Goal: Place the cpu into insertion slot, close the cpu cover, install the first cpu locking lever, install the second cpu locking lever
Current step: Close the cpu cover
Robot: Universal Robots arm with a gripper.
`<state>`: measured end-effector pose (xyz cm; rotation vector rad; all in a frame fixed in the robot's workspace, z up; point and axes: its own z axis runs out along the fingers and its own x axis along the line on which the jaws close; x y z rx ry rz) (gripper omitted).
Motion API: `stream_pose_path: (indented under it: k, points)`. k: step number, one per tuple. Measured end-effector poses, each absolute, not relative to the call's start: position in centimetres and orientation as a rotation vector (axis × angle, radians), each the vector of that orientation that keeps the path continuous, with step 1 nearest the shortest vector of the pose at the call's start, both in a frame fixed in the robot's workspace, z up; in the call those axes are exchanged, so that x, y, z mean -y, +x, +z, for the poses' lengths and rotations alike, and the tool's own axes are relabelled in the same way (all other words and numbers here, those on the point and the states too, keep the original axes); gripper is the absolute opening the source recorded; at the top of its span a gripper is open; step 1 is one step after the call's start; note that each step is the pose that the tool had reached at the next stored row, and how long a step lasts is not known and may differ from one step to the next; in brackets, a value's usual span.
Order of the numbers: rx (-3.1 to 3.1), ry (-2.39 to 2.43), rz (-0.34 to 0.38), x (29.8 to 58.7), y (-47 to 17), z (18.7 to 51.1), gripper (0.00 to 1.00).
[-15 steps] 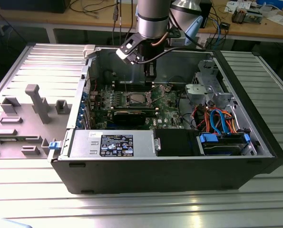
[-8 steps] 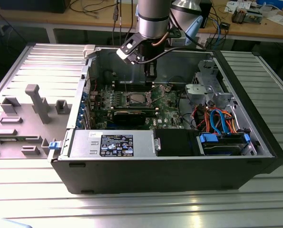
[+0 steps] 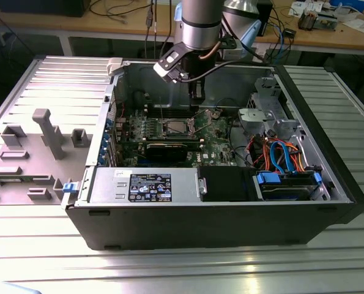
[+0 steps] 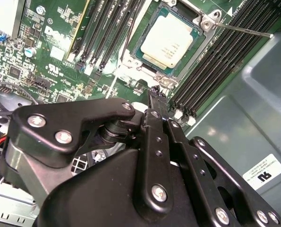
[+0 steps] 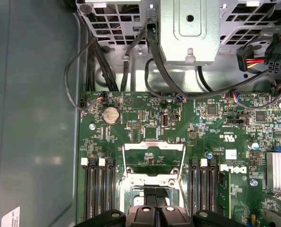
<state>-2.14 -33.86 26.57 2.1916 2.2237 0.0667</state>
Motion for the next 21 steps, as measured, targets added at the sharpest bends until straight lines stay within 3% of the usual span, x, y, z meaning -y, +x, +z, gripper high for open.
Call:
stream_pose_path:
  k: [21]
  points:
    - [-2.224, 2.191, 0.066, 33.86, -1.80, 26.56, 0.11]
